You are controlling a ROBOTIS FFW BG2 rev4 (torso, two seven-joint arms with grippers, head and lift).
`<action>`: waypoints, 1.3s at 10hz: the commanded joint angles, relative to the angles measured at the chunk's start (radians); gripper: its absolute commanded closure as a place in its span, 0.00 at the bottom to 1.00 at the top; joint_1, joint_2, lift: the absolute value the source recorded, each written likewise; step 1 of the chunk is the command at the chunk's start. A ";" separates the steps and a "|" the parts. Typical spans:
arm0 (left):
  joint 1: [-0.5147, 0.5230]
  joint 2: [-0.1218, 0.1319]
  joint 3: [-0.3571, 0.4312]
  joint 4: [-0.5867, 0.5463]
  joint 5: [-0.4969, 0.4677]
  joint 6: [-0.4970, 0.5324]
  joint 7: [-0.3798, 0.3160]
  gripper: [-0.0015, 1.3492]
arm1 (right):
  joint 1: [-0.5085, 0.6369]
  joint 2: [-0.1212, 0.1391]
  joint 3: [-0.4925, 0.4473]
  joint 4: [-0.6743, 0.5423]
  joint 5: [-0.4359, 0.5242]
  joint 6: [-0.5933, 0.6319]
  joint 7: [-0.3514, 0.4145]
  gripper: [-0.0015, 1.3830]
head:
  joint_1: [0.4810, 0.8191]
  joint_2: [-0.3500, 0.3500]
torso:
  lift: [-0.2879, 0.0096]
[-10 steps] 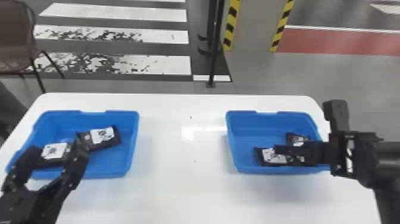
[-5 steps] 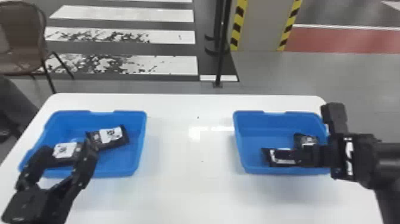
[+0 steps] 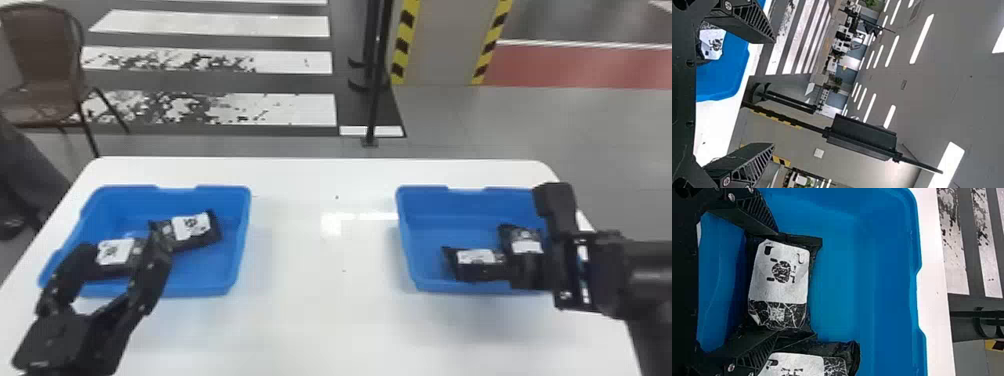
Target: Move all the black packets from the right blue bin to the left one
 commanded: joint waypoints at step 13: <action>0.004 -0.017 0.026 0.020 -0.006 -0.051 -0.007 0.07 | 0.172 0.029 -0.112 -0.087 -0.230 -0.343 -0.106 0.85 | 0.63 0.44 | 0.50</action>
